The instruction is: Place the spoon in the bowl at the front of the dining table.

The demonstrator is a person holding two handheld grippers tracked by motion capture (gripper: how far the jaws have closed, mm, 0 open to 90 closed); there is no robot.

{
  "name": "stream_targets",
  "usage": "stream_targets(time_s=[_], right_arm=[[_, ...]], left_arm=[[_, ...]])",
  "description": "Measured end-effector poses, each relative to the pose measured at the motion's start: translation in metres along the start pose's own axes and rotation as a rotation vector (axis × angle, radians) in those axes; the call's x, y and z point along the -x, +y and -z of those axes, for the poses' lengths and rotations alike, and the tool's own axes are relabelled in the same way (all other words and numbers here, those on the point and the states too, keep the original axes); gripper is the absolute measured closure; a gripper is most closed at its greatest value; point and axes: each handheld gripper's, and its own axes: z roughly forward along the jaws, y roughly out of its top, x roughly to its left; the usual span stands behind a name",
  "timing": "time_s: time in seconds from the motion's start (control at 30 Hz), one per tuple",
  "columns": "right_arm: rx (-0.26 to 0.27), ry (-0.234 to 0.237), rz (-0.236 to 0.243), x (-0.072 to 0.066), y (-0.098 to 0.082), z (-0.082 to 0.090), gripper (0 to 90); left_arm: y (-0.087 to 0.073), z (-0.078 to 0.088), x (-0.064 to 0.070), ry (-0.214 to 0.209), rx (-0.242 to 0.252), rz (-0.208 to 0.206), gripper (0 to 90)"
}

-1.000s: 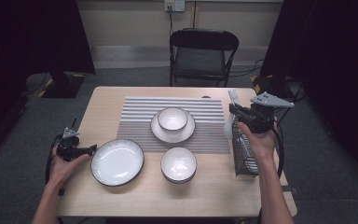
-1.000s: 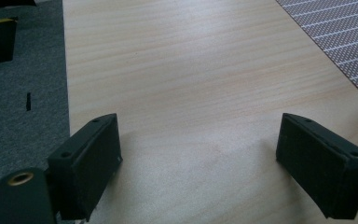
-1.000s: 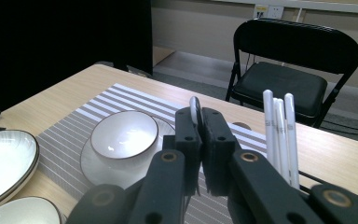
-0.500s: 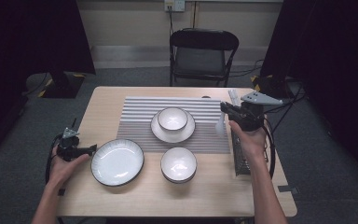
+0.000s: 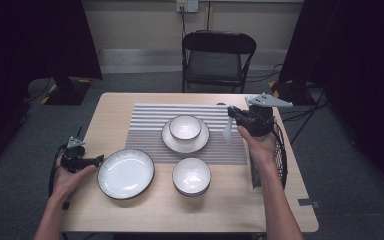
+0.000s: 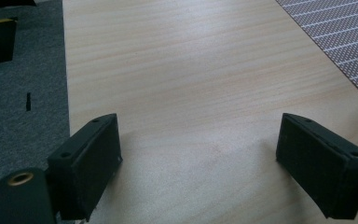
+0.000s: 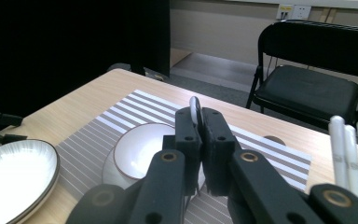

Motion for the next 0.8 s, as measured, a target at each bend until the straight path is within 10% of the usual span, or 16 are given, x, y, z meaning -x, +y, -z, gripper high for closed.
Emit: stream_targets(time_s=[0.8], right_arm=[[0.003,0.052,0.009,-0.019,0.006,-0.032,86.7]], left_arm=[[0.000,0.000,0.000,0.000,0.000,0.000,13.2]])
